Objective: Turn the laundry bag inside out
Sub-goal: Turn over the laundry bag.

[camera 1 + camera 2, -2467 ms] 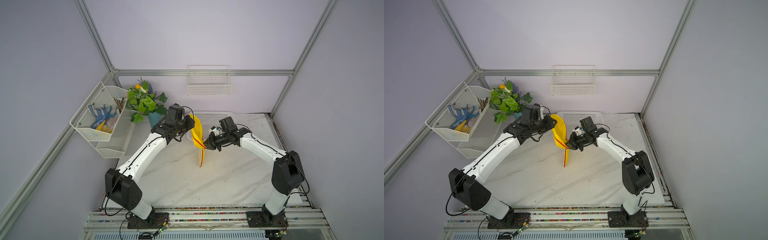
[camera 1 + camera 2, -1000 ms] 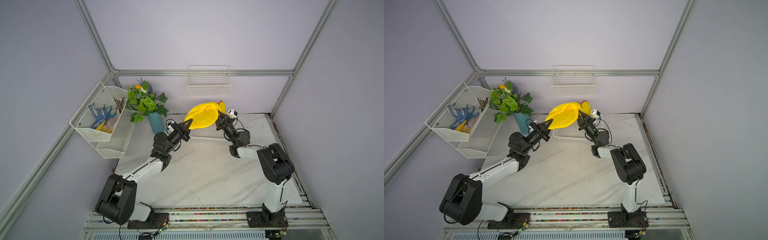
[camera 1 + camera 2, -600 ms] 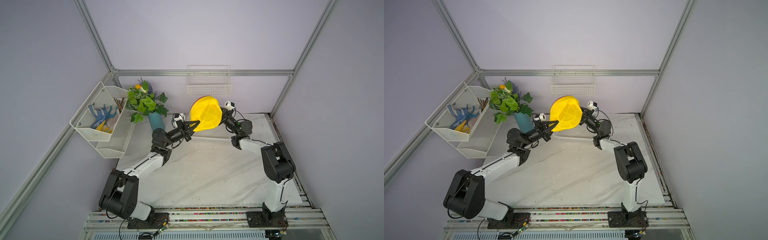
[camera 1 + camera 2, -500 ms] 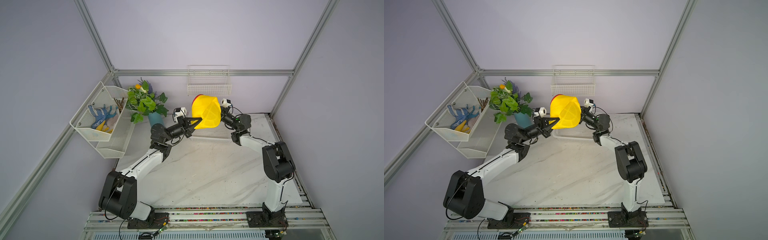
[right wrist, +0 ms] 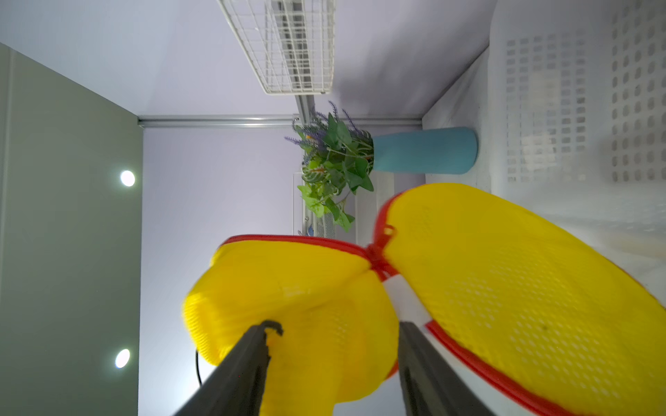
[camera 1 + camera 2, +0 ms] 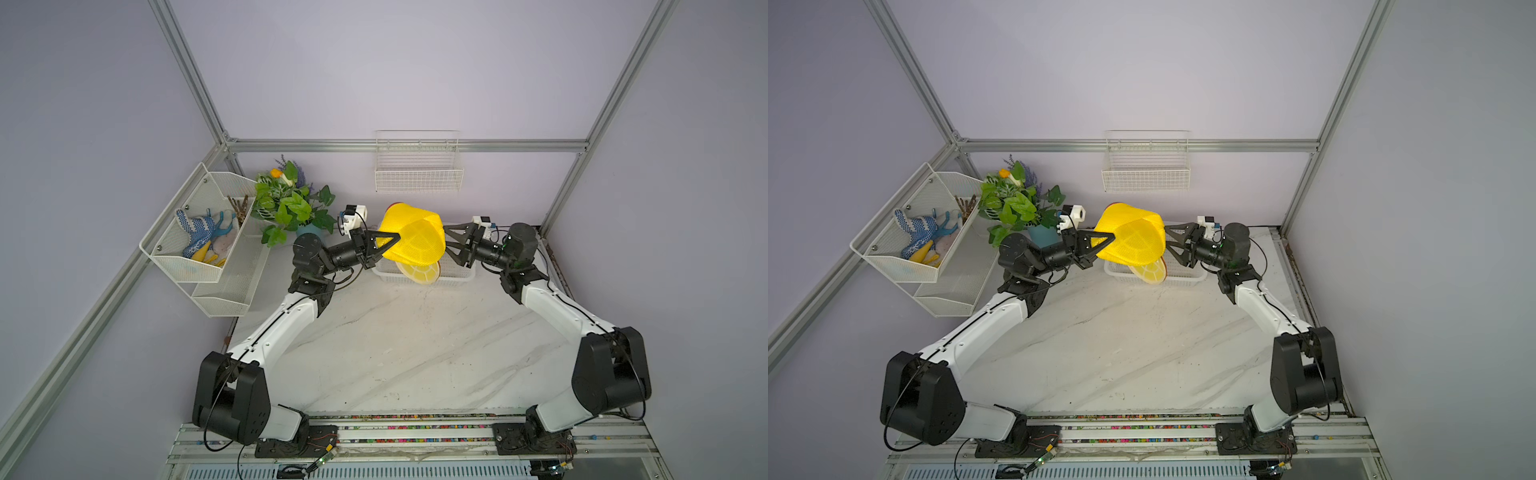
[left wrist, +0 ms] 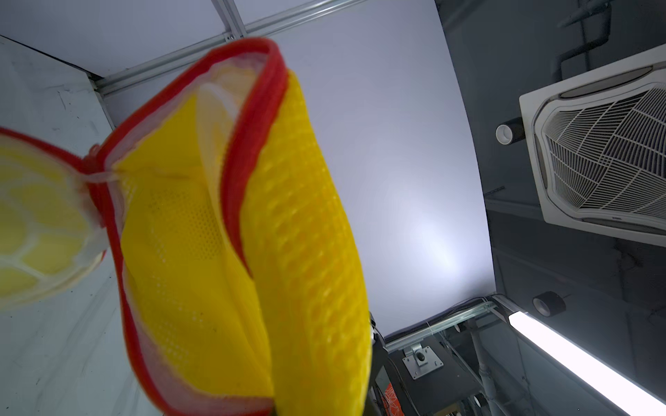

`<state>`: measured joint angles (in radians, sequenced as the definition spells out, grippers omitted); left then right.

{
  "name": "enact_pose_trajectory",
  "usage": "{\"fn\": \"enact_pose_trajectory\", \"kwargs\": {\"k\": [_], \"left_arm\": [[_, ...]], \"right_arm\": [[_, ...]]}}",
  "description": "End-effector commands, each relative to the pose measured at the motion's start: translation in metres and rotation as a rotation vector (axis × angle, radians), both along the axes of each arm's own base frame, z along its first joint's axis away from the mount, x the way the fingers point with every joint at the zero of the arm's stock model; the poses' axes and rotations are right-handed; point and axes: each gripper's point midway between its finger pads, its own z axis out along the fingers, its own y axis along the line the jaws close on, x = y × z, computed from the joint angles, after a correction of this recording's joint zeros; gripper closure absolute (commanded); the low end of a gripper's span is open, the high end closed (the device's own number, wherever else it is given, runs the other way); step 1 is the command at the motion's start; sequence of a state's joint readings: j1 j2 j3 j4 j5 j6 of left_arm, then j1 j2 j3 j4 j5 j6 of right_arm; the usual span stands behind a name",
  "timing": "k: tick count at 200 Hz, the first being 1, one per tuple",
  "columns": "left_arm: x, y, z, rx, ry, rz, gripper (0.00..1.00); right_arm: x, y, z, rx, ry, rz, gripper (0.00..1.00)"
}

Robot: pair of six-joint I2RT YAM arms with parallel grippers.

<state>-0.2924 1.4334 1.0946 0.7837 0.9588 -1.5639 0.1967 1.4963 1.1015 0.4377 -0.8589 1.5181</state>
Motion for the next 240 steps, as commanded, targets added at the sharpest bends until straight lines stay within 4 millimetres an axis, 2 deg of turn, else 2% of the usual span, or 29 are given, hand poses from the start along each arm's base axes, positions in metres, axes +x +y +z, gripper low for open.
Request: {"fn": "enact_pose_trajectory", "kwargs": {"k": [1,29,56,98,129,137,140,153,177,196,205,214,218,223,227,232,240], "left_arm": [[0.019,0.01,0.008,-0.018,-0.023,0.099,1.0],[0.045,0.013,-0.002,-0.041,0.03,0.179,1.0],[0.063,0.018,-0.007,-0.069,0.066,0.262,1.0],[0.067,0.003,-0.008,-0.082,0.07,0.27,1.0],[0.059,-0.01,-0.007,-0.087,0.066,0.239,1.0],[0.056,-0.012,-0.008,-0.085,0.069,0.232,1.0],[0.055,-0.013,-0.009,-0.083,0.071,0.229,1.0],[0.048,-0.014,-0.014,-0.074,0.077,0.216,1.0],[0.031,-0.018,-0.029,-0.027,0.088,0.16,1.0],[0.015,-0.022,-0.044,0.018,0.104,0.098,1.0],[0.008,-0.022,-0.048,0.036,0.108,0.069,1.0],[0.002,-0.023,-0.055,0.071,0.119,0.032,1.0],[0.0,-0.023,-0.057,0.089,0.118,0.02,0.95],[-0.001,-0.023,-0.063,0.112,0.125,0.009,0.85],[-0.001,-0.023,-0.067,0.13,0.132,0.005,0.69],[-0.008,-0.018,-0.056,0.135,0.102,0.01,0.55],[-0.007,-0.012,-0.054,0.144,0.093,0.03,0.43]], "right_arm": [[-0.02,0.0,-0.004,0.02,0.05,-0.002,0.3],[-0.044,0.014,-0.006,0.025,0.075,0.04,0.23],[-0.054,0.035,-0.012,0.038,0.108,0.065,0.18],[-0.038,0.064,-0.004,0.127,0.123,0.059,0.16],[-0.013,0.063,-0.009,0.198,0.154,-0.04,0.18],[-0.009,0.061,-0.002,0.227,0.143,-0.062,0.22],[-0.002,0.062,-0.011,0.226,0.158,-0.074,0.24],[0.008,0.061,-0.006,0.247,0.134,-0.101,0.32],[0.019,0.058,0.009,0.314,0.108,-0.134,0.72],[0.024,0.058,0.016,0.333,0.08,-0.129,0.92],[0.024,0.058,0.018,0.343,0.064,-0.121,1.0],[0.024,0.059,0.019,0.333,0.051,-0.105,1.0],[0.023,0.059,0.019,0.321,0.04,-0.095,1.0],[0.022,0.06,0.021,0.304,0.031,-0.074,1.0],[0.02,0.062,0.02,0.266,0.0,-0.057,1.0],[0.018,0.064,0.02,0.233,-0.015,-0.03,1.0],[0.013,0.066,0.017,0.185,-0.033,0.014,1.0]]}}
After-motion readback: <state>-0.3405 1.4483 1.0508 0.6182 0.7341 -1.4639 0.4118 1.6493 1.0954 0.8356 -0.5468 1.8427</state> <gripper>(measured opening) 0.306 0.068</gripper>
